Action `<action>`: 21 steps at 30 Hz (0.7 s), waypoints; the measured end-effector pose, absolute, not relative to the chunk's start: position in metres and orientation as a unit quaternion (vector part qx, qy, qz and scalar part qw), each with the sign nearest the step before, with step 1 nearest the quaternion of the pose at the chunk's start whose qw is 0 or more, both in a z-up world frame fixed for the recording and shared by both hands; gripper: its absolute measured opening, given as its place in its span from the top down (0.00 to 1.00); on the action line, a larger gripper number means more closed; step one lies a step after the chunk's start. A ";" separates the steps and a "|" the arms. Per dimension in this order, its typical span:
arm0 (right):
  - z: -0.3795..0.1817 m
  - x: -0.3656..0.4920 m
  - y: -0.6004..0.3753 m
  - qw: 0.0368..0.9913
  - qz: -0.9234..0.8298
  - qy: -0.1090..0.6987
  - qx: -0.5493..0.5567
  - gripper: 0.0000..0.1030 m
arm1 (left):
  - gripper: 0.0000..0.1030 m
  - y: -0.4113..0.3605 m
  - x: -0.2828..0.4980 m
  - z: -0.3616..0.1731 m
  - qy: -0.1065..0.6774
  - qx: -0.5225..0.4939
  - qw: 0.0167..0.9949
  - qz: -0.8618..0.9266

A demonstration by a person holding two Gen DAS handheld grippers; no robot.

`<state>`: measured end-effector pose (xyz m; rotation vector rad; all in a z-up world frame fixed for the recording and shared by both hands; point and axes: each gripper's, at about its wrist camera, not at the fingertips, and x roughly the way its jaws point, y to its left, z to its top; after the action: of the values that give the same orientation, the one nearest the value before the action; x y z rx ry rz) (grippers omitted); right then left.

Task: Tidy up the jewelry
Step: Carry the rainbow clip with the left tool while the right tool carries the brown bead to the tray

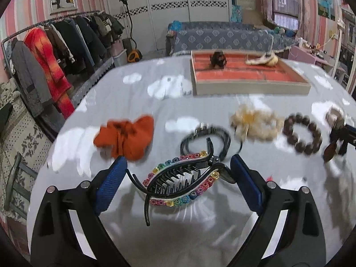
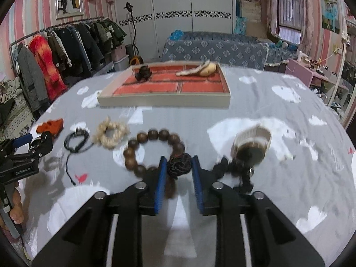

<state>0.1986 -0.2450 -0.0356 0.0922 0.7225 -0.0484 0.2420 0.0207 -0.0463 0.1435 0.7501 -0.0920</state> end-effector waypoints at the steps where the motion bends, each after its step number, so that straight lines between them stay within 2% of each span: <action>1: -0.032 0.202 -0.246 0.936 -0.023 0.349 0.045 0.78 | 0.12 0.019 0.244 -0.042 0.363 0.067 0.928 -0.047; 12: 0.018 0.268 -0.268 0.952 -0.035 0.303 0.031 0.78 | 0.12 -0.019 0.318 0.005 0.331 0.034 0.940 -0.079; 21: 0.026 0.359 -0.290 0.949 -0.054 0.308 0.026 0.78 | 0.12 -0.061 0.409 -0.003 0.350 0.025 0.932 -0.090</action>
<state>0.3592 -0.2900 0.0262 0.0536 0.6274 -0.1093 0.4093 -0.0609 -0.0027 0.0516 0.7160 -0.1843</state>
